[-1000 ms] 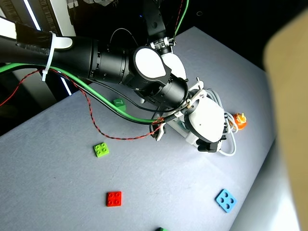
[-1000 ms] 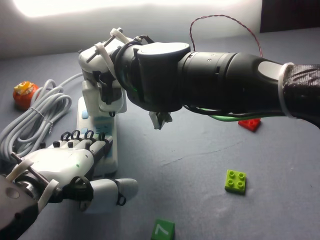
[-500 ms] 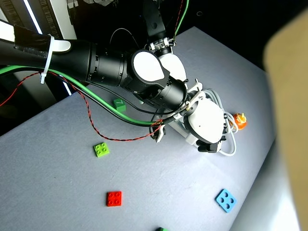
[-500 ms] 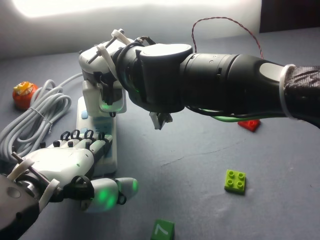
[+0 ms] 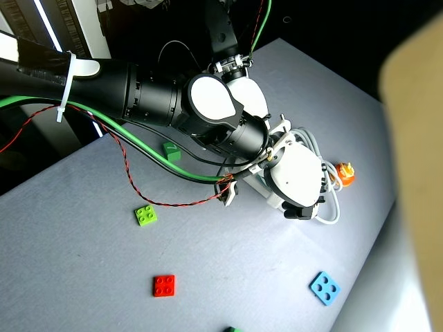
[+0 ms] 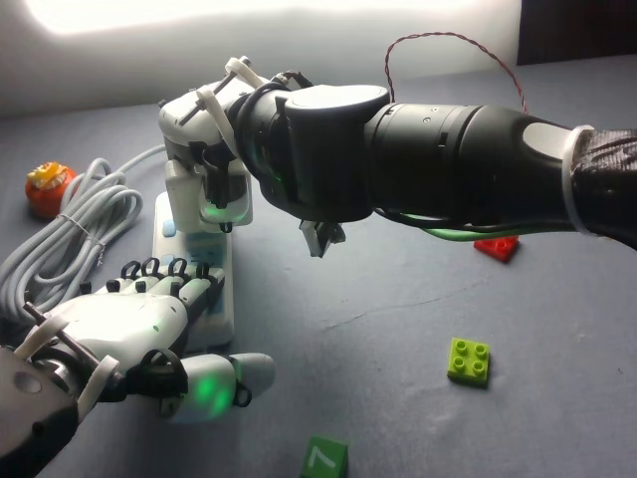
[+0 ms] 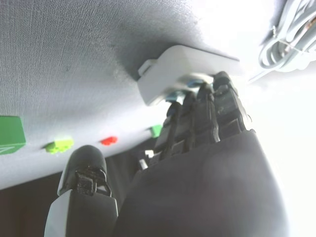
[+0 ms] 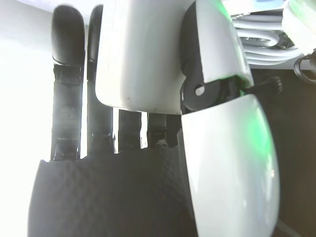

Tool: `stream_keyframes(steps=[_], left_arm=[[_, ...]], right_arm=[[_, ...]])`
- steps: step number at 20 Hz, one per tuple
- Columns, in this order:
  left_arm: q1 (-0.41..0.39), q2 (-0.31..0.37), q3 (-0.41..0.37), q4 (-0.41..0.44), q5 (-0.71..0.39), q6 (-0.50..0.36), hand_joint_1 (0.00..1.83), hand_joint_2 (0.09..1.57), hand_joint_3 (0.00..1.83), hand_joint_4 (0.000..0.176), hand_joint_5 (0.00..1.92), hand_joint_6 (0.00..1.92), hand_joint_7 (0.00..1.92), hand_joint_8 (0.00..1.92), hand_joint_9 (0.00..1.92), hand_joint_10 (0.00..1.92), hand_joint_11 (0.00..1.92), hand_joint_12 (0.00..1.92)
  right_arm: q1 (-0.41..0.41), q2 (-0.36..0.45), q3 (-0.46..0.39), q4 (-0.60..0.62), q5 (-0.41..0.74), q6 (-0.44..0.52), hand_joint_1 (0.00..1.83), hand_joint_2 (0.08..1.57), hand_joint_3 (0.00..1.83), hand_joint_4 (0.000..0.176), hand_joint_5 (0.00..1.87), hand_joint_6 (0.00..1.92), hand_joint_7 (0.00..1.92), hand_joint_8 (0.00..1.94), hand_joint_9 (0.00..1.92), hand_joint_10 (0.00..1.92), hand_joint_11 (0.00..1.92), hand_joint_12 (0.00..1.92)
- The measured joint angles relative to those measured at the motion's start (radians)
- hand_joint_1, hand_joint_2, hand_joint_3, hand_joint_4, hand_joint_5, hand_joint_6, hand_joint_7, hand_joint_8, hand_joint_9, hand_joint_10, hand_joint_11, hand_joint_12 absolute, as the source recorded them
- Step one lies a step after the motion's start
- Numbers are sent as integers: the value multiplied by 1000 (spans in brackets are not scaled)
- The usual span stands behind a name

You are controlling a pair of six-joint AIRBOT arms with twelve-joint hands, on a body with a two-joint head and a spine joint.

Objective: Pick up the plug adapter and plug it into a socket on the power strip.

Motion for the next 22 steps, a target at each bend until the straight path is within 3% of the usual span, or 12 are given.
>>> stream_keyframes(steps=[1, 2, 3, 5, 6, 7, 9, 12, 15, 18, 22], left_arm=[[-1, 0, 0, 0, 0, 0, 0, 1196, 0, 0, 0, 0, 0, 0, 0, 0, 0, 0], [-1, 0, 0, 0, 0, 0, 0, 1193, 0, 0, 0, 0, 0, 0, 0, 0, 0, 0], [-3, 0, 0, -1, 0, 0, 0, 1197, 0, 0, 0, 0, 0, 0, 0, 0, 0, 0], [-7, 0, 0, -6, 3, 0, 0, 1195, 0, 0, 0, 0, 0, 0, 0, 0, 0, 0], [-7, 0, 1, -5, 4, 0, 0, 1197, 0, 0, 0, 0, 0, 0, 0, 0, 0, 0], [-7, 0, 1, -6, 4, 0, 0, 1197, 0, 0, 0, 0, 0, 0, 0, 0, 0, 0], [-7, 0, 2, -5, 6, 0, 0, 1198, 1, 0, 0, 0, 0, 0, 0, 0, 0, 0], [-9, 0, 3, -5, 9, 0, 0, 1199, 1, 0, 0, 0, 0, 0, 0, 0, 0, 0], [-11, 1, 3, -6, 11, 0, 0, 1199, 1, 0, 0, 0, 0, 0, 0, 0, 0, 0], [-20, 8, 3, -9, 25, 3, 0, 1201, 1, 0, 0, 0, 0, 0, 0, 0, 0, 0], [-36, 21, 3, -23, 55, 8, 0, 1199, 1, 0, 0, 0, 0, 0, 0, 0, 0, 0]], right_arm=[[0, 0, 0, 0, 0, -1, 1219, 1121, 1, 0, 876, 1149, 1063, 853, 1024, 284, 610, 1291], [0, 0, 0, 0, 2, -3, 1161, 1131, 3, 0, 911, 1078, 1013, 422, 1049, 171, 598, 1265], [0, 0, 0, 0, 2, -3, 1151, 1126, 2, 0, 934, 1039, 1054, 194, 1055, 129, 587, 1268], [0, 2, 0, 1, 3, -3, 1144, 1128, 0, 0, 934, 1040, 1073, 85, 1035, 90, 564, 1274], [0, 3, 0, 1, 3, -3, 1095, 1016, 0, 0, 823, 265, 1022, 10, 986, 41, 492, 1284], [0, 7, 0, 3, 5, -3, 1095, 1016, 0, 0, 823, 265, 1022, 10, 986, 41, 492, 1284], [-4, 8, -1, 18, 3, -6, 1057, 988, 0, 0, 800, 36, 910, 0, 890, 1, 355, 1284], [-4, 18, -14, 19, 5, -10, 1016, 985, 0, 0, 706, 0, 791, 0, 767, 0, 202, 1289], [-3, 33, -31, 19, 7, -13, 1013, 984, 0, 0, 701, 0, 787, 0, 761, 0, 192, 1290], [11, 62, -70, 26, 8, -14, 961, 995, 2, 0, 507, 0, 564, 0, 537, 0, 7, 1246], [60, 117, -148, 19, 19, -16, 923, 1008, 6, 0, 450, 0, 493, 0, 460, 0, 0, 1136]])
